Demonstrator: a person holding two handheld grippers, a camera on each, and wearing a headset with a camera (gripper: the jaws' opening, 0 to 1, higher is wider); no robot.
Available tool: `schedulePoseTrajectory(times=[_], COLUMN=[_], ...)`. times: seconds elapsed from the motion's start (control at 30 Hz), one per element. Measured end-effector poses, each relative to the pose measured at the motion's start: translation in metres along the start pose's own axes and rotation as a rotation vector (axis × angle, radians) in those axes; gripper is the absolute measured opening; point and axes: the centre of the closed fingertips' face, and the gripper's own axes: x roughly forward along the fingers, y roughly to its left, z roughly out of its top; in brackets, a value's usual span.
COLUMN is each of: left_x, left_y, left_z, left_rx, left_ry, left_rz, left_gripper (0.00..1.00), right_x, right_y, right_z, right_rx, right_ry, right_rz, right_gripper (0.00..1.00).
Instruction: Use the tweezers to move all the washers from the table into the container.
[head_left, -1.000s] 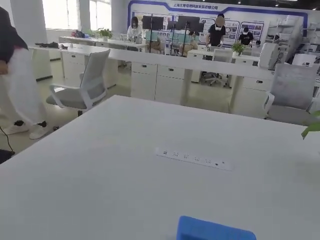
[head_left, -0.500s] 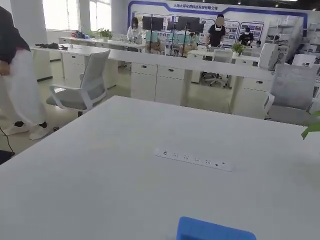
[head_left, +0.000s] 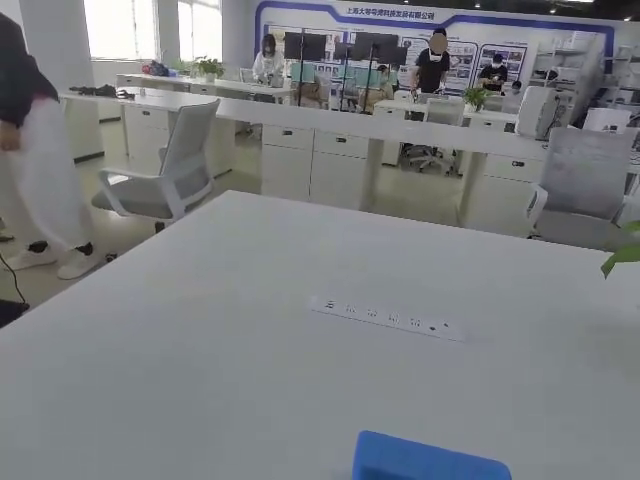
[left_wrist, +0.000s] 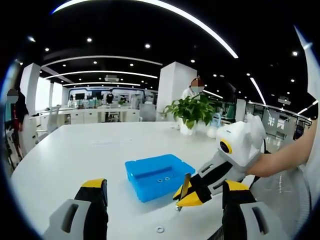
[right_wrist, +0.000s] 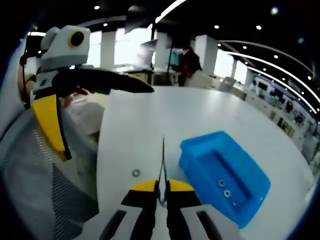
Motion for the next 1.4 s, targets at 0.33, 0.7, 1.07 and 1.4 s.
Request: schedulePoseTrajectory(times=[0.33,0.7,1.07,1.4], left_x=[0.000,-0.002,-0.003,-0.002], left_y=[-0.007,-0.003,-0.002,-0.002], left_z=[-0.005,-0.006,-0.005,-0.006], left_rx=[0.003,0.006,0.007,0.009], left_ry=[0.012,0.015,0.012,0.017], left_rz=[-0.027,-0.009,-0.009,-0.010], left_gripper=[0.99,0.97,0.96,0.96], right_x=[-0.003,-0.012,-0.033,-0.025], right_y=[-0.001,-0.016,-0.044,-0.086], right_z=[-0.003,0.015,0.052,0.066], right_rx=[0.020,0.268,0.353,0.495], right_ry=[0.038,-0.083,-0.166,-0.222], right_rz=[-0.019,0.018,0.048,-0.012], right_gripper=[0.03,0.03,0.03,0.03])
